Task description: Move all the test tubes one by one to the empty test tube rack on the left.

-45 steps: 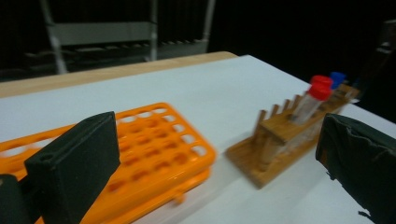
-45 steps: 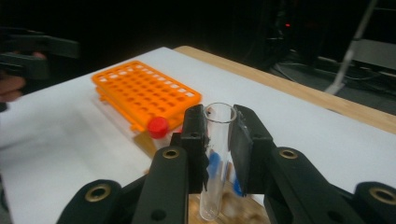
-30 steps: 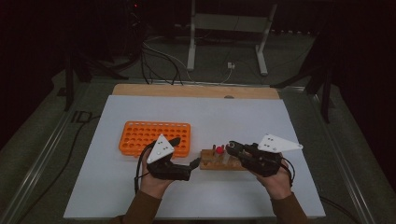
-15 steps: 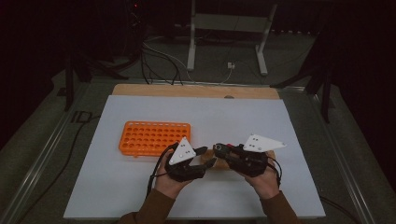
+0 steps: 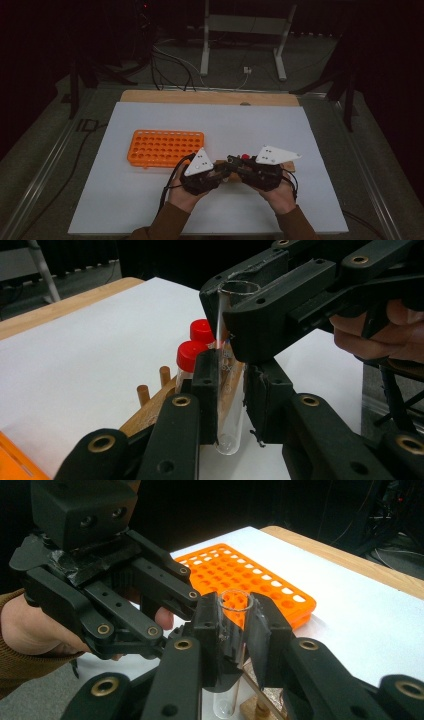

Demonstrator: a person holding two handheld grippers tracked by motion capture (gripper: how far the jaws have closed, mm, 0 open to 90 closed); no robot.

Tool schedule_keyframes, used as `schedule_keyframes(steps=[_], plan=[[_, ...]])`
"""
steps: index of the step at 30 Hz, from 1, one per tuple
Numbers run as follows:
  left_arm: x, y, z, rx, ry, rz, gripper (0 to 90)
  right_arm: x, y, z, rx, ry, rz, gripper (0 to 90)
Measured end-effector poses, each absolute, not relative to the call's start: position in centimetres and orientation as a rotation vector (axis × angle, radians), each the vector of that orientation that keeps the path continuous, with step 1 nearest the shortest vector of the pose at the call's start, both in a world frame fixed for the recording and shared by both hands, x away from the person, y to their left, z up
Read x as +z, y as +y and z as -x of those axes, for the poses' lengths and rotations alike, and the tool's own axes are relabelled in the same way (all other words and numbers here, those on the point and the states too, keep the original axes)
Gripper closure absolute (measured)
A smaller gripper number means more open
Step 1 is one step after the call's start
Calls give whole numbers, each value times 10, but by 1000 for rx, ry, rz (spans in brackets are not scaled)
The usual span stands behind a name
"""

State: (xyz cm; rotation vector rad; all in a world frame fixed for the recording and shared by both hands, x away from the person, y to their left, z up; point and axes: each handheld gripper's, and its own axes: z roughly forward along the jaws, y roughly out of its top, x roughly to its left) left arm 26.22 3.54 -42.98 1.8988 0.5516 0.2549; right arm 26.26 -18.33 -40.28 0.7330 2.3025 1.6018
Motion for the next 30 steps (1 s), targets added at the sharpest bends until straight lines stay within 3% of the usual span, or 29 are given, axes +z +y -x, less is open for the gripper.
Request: schedule_keyframes(steps=[2,7,14,21,30], plan=[[-430,36,-262,258,555,-1900,767,-403,-184,-263,1606,2301,-732,744],[-429,41,-264,282,583,-1892,767,-402,-189,-264,1618,2279,-766,451],[-425,55,-267,332,637,-1852,767,-403,-206,-264,1555,2183,-883,168],[-426,67,-274,378,678,-1822,767,-411,-228,-265,1538,2112,-965,36],[-426,79,-288,455,721,-1792,767,-417,-255,-259,1515,2034,-1016,13]])
